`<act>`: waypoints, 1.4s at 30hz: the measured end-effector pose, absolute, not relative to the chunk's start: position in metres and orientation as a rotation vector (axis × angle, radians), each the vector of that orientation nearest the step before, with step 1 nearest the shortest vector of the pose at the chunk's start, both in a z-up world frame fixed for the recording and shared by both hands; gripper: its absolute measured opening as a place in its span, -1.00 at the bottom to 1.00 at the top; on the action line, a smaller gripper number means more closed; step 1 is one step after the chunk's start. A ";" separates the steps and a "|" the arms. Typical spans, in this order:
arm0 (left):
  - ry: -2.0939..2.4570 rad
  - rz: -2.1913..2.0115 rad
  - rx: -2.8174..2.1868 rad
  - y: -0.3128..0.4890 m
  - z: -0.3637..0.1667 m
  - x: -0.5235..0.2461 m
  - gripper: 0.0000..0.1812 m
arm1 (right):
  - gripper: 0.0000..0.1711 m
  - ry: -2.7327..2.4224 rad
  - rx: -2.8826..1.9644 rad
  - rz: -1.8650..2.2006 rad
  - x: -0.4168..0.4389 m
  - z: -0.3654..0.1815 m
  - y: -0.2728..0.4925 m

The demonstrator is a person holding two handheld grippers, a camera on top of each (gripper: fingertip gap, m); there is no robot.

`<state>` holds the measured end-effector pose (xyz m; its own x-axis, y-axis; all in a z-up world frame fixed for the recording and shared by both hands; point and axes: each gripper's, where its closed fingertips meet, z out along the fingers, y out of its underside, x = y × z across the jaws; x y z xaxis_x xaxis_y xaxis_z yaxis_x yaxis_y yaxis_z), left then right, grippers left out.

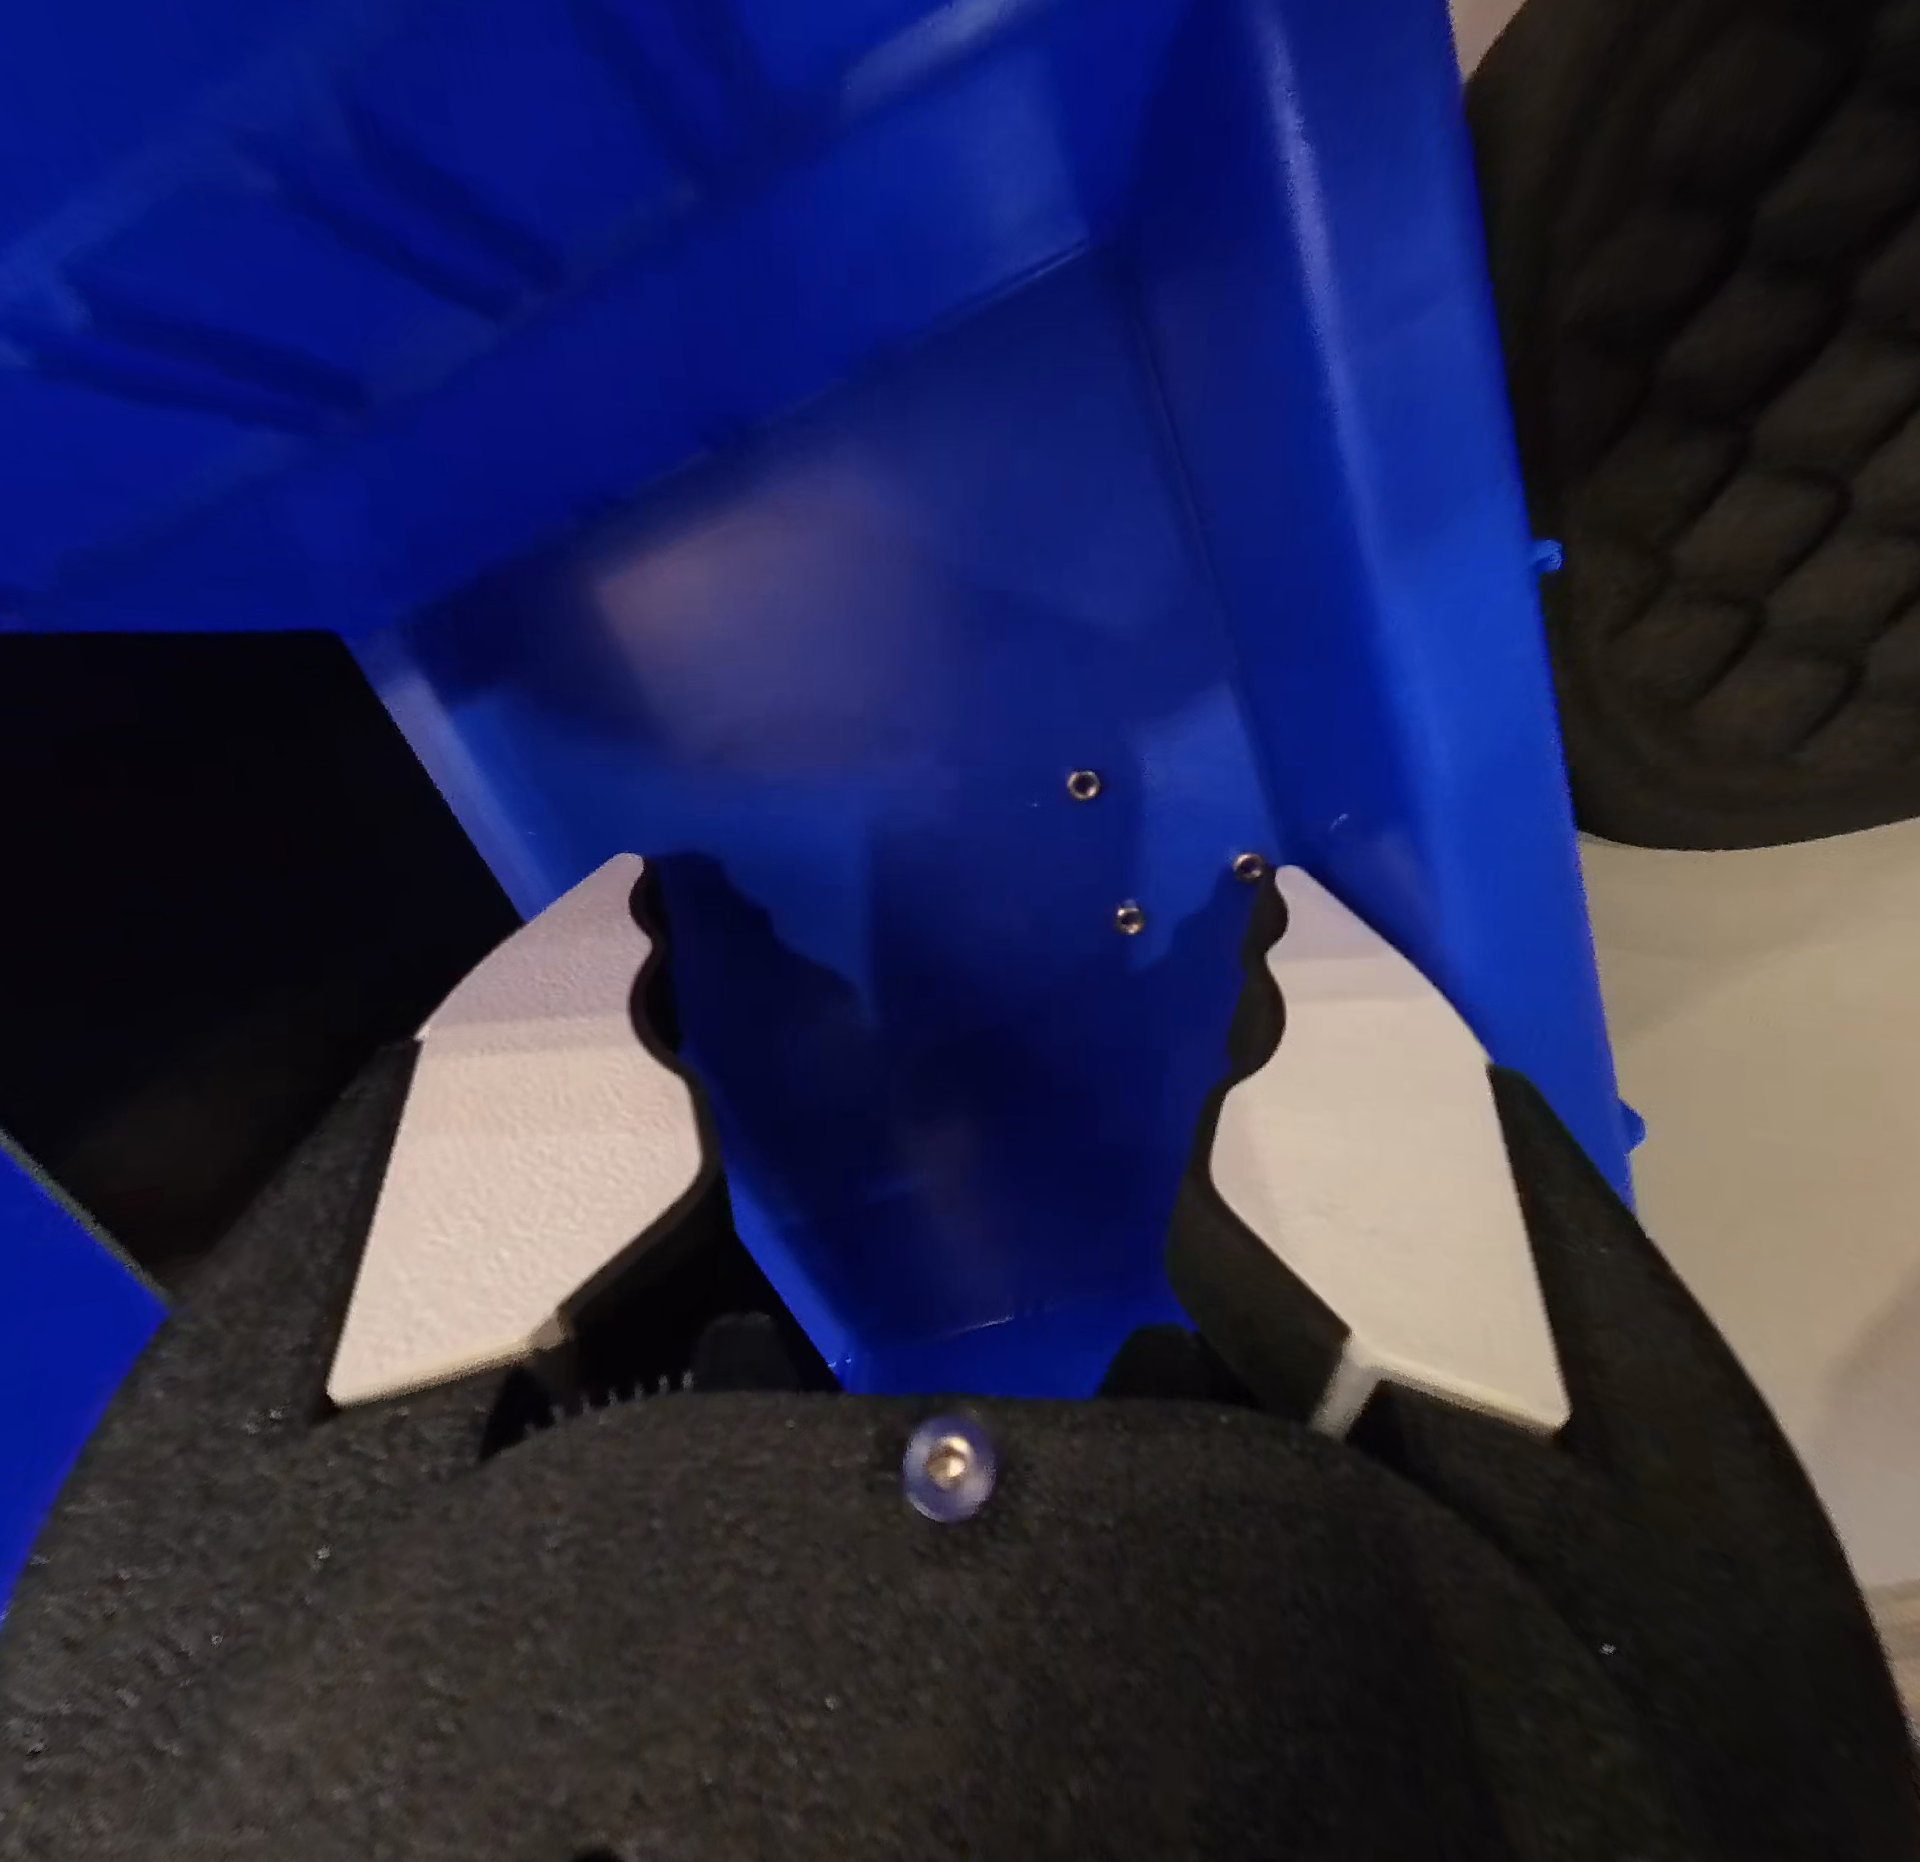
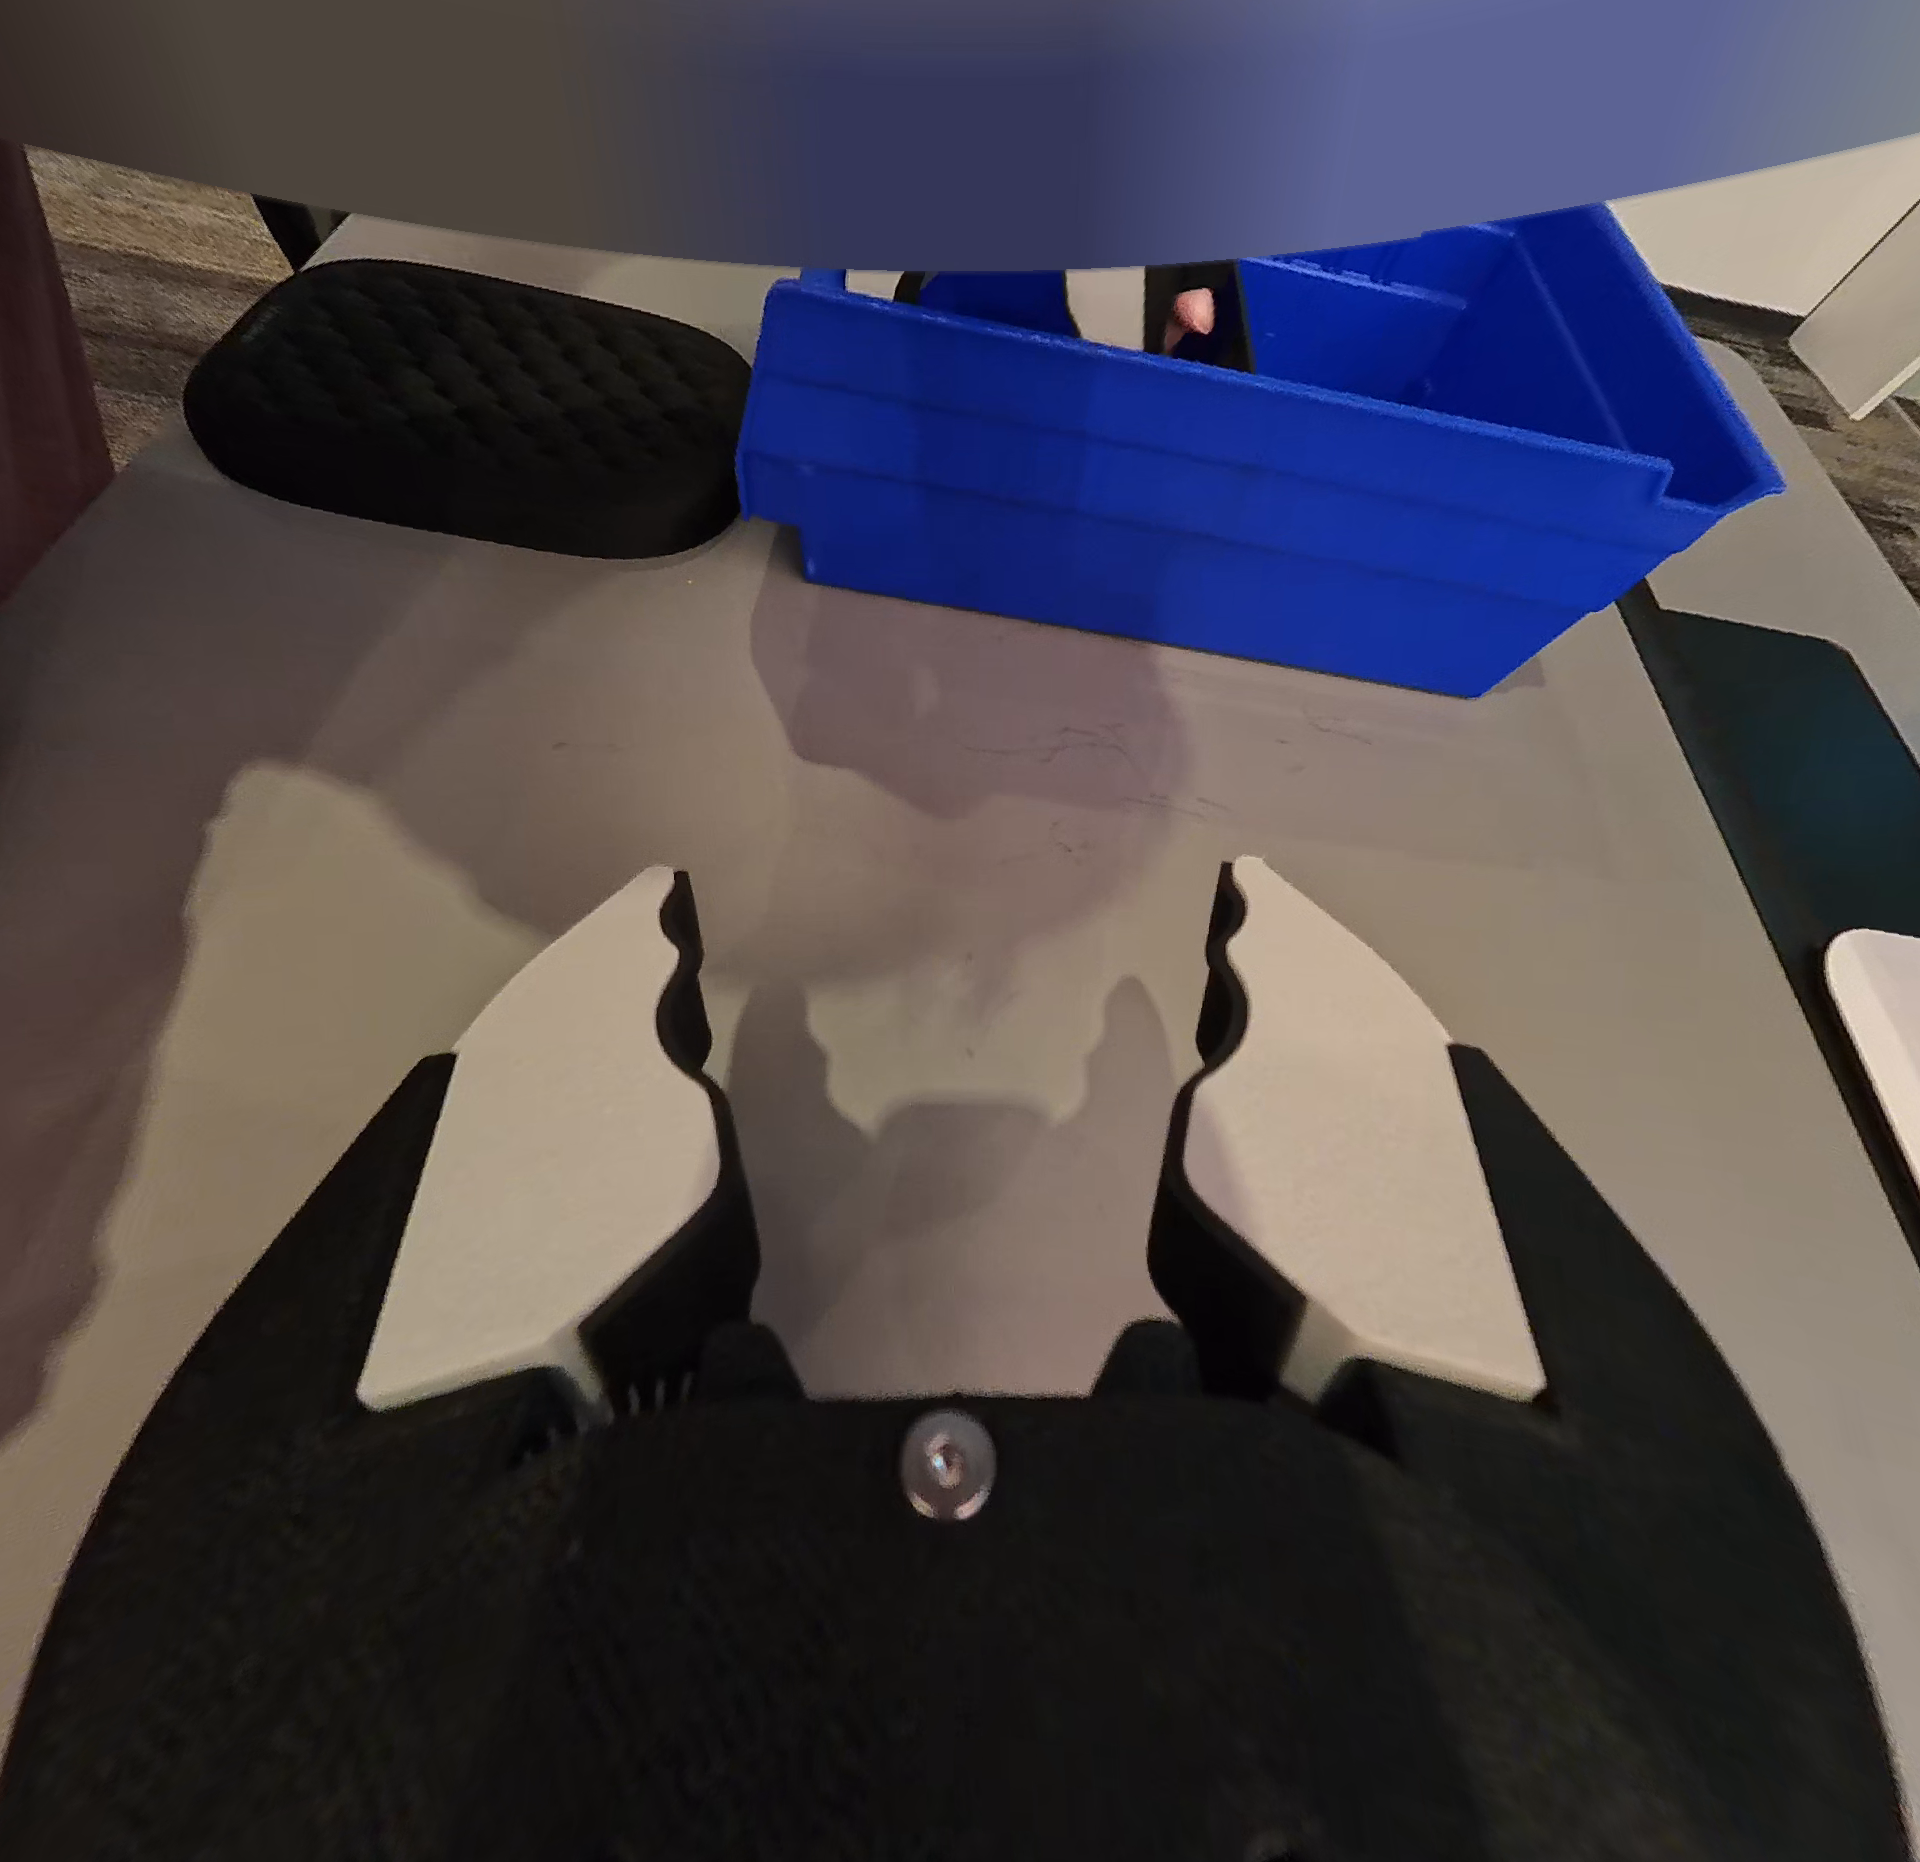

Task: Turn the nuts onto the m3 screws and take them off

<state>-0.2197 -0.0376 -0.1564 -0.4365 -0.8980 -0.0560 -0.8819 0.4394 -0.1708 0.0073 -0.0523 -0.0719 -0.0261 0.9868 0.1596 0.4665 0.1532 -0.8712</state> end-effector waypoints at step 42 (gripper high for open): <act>2.216 -0.087 -1.804 -0.035 -0.123 -0.214 -0.45 | 0.04 -1.665 -1.382 0.839 0.005 -0.066 -0.066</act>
<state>-0.2139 -0.0353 -0.1234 -0.1799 -0.9674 -0.1785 -0.9504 0.2177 -0.2223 0.0053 -0.0656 -0.0657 -0.0850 0.9829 0.1635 0.4536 0.1842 -0.8720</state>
